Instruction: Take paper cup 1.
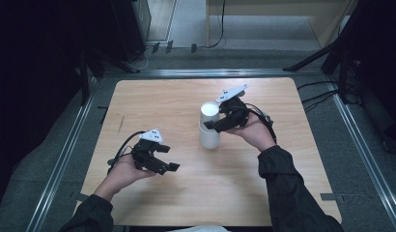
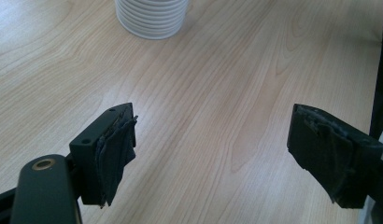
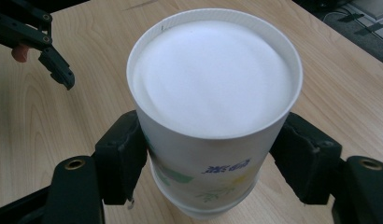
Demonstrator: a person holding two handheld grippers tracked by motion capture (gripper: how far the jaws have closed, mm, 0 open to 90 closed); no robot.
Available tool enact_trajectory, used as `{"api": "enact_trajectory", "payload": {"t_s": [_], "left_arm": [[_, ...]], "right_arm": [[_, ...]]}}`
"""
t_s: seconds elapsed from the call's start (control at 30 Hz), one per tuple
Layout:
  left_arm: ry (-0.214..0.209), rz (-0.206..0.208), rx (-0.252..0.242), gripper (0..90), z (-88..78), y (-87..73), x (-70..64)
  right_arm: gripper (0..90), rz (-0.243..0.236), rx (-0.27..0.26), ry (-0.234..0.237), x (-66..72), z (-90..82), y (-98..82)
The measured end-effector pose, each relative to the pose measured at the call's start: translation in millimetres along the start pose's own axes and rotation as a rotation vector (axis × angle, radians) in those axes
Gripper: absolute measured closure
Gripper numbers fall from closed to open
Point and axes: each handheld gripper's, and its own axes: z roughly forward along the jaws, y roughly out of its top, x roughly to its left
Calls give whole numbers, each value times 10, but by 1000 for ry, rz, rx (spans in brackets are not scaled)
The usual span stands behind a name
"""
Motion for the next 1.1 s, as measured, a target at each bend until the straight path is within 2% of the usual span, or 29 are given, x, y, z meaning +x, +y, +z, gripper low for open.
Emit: {"api": "enact_trajectory", "payload": {"t_s": [0.13, 0.23, 0.33, 0.6, 0.87, 1.1], "left_arm": [[-1, 5, 6, 156, 3, -1, 0], [-2, 10, 12, 156, 8, 0, -1], [-2, 9, 13, 156, 10, -1, -1], [0, 5, 7, 156, -1, -3, 9], [1, 5, -6, 156, -15, 0, 11], [9, 1, -6, 155, -19, -2, 20]], "right_arm": [[294, -3, -9, 3, -5, -2, -1], [301, 4, -53, 8, -7, -50, 25], [317, 11, -65, 5, -6, -76, 38], [331, -11, -58, -11, 23, -108, 72], [335, -2, -76, -15, 30, -159, 108], [338, 4, -130, -12, 45, -308, 176]]}}
